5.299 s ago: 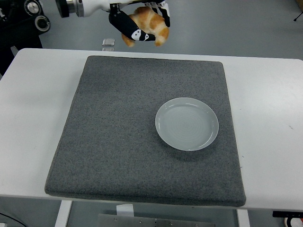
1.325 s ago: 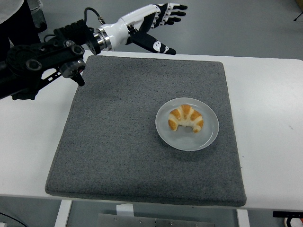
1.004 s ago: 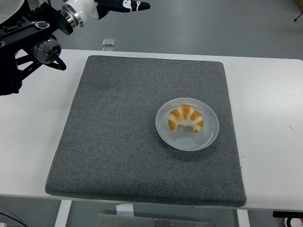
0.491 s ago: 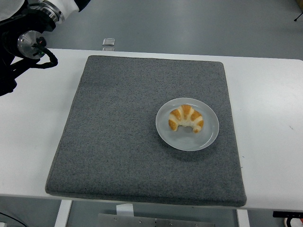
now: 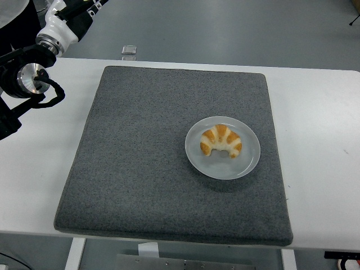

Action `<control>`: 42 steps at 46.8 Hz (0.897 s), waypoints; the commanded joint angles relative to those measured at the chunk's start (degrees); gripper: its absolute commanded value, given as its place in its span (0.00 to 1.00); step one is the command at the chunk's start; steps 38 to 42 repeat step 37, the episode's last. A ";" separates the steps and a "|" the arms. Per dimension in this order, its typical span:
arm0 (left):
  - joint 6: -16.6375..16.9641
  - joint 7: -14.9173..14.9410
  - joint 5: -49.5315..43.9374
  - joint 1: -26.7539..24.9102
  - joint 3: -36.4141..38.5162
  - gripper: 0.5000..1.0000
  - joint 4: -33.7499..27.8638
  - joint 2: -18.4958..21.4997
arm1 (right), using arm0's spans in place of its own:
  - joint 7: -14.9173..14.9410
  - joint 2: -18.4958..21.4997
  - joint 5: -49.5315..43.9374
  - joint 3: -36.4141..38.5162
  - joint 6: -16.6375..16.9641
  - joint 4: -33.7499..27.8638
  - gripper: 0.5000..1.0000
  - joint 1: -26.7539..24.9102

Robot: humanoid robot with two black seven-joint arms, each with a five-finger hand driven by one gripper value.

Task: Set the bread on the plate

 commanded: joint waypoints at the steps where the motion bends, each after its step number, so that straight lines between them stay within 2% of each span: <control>1: -0.03 -0.28 0.06 0.72 -0.02 0.98 -0.01 0.00 | 0.00 0.00 0.00 -0.02 0.04 0.00 0.86 0.00; 18: 0.06 -0.63 0.06 3.62 -0.19 0.98 0.08 -1.76 | 0.00 0.00 0.09 -0.10 0.22 0.17 0.86 -0.08; 42: -0.03 -0.63 0.15 5.29 -0.19 0.98 0.08 -1.85 | 0.35 0.00 -0.44 -0.37 -0.22 0.17 0.86 0.00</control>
